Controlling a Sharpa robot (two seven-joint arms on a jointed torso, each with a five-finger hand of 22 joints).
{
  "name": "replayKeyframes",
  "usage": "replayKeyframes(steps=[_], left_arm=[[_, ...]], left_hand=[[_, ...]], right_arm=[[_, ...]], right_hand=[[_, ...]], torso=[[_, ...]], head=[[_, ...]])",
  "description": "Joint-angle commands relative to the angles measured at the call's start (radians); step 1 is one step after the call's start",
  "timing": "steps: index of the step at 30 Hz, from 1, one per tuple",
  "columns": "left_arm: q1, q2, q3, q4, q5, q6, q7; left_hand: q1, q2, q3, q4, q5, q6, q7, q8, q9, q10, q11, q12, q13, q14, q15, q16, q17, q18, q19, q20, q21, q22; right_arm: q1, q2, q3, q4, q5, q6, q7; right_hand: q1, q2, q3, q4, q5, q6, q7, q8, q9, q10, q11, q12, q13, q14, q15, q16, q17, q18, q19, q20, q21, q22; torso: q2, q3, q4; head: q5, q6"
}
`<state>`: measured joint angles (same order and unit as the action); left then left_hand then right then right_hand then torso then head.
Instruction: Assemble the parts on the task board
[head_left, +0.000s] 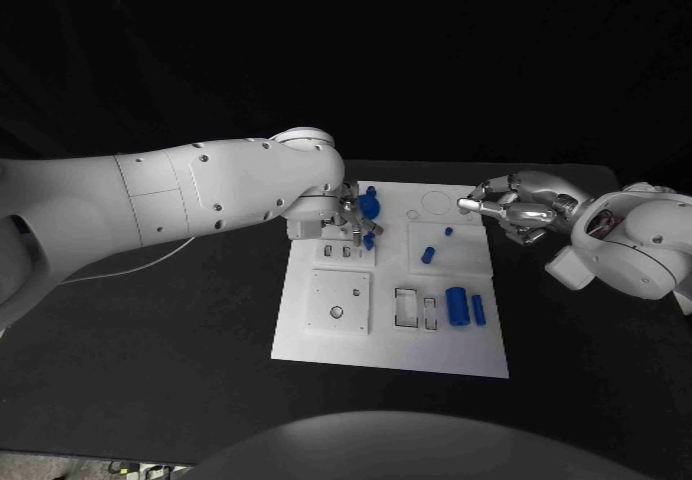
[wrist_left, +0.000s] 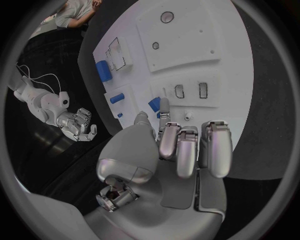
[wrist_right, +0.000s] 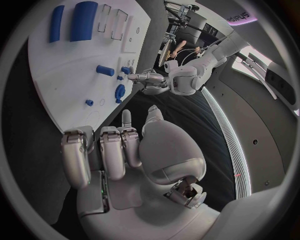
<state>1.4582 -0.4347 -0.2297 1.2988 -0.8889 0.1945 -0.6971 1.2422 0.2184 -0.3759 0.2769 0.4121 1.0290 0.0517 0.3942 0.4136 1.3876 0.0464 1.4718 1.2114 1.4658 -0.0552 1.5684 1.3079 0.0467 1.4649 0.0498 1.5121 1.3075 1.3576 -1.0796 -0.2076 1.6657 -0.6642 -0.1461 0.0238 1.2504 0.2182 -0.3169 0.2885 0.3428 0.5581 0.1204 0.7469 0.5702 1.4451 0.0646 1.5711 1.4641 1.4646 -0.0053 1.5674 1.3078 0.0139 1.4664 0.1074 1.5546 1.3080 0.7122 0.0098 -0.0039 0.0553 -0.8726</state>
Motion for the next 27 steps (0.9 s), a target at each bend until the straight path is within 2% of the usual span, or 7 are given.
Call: replayKeyframes(steps=[1, 9, 27], left_arm=[[-0.001, 0.003, 0.000, -0.001, -0.013, 0.021, -0.119], [-0.003, 0.007, 0.000, -0.004, -0.014, 0.031, -0.117], [-0.008, 0.013, 0.000, -0.013, -0.014, 0.040, -0.109]], left_hand=[[0.010, 0.002, 0.007, 0.002, -0.006, 0.005, 0.001, -0.006, 0.002, 0.183, -0.060, 0.099, 0.359, 0.105, -0.003, 0.002, 0.263, -0.010, -0.004, 0.005, -0.004, 0.112], [0.027, 0.001, 0.023, -0.002, -0.009, 0.008, -0.001, -0.013, 0.011, 0.183, -0.060, 0.099, 0.359, 0.105, -0.003, 0.002, 0.263, -0.008, -0.011, 0.005, -0.009, 0.105], [0.058, -0.004, 0.055, -0.009, 0.009, 0.006, -0.002, -0.028, 0.028, 0.183, -0.062, 0.099, 0.359, 0.105, -0.003, 0.002, 0.263, -0.007, -0.017, 0.004, -0.013, 0.100]], right_arm=[[-0.001, 0.001, 0.000, 0.000, 0.000, 0.021, 0.001], [-0.001, 0.002, 0.000, -0.001, 0.000, 0.024, -0.001], [-0.001, 0.002, -0.001, -0.003, 0.000, 0.026, -0.004]], right_hand=[[-0.005, -0.004, -0.001, 0.000, 0.007, -0.002, 0.001, -0.004, 0.001, 0.126, -0.017, 0.000, 0.107, 0.106, 0.008, 0.003, 0.263, -0.007, 0.080, 0.006, -0.005, 0.253], [-0.003, -0.004, -0.001, -0.001, 0.008, -0.002, 0.001, -0.004, 0.001, 0.126, -0.017, 0.000, 0.107, 0.106, 0.008, 0.003, 0.263, -0.006, 0.079, 0.006, -0.006, 0.253], [0.003, -0.005, 0.001, -0.004, 0.011, -0.001, 0.001, -0.004, 0.002, 0.126, -0.017, 0.000, 0.107, 0.106, 0.009, 0.003, 0.263, -0.005, 0.075, 0.007, -0.009, 0.251]], torso=[[0.000, -0.0003, 0.0004], [-0.001, 0.0002, 0.0001], [0.000, 0.0003, -0.0003]], head=[[0.001, 0.000], [0.002, 0.000], [0.001, 0.000]])
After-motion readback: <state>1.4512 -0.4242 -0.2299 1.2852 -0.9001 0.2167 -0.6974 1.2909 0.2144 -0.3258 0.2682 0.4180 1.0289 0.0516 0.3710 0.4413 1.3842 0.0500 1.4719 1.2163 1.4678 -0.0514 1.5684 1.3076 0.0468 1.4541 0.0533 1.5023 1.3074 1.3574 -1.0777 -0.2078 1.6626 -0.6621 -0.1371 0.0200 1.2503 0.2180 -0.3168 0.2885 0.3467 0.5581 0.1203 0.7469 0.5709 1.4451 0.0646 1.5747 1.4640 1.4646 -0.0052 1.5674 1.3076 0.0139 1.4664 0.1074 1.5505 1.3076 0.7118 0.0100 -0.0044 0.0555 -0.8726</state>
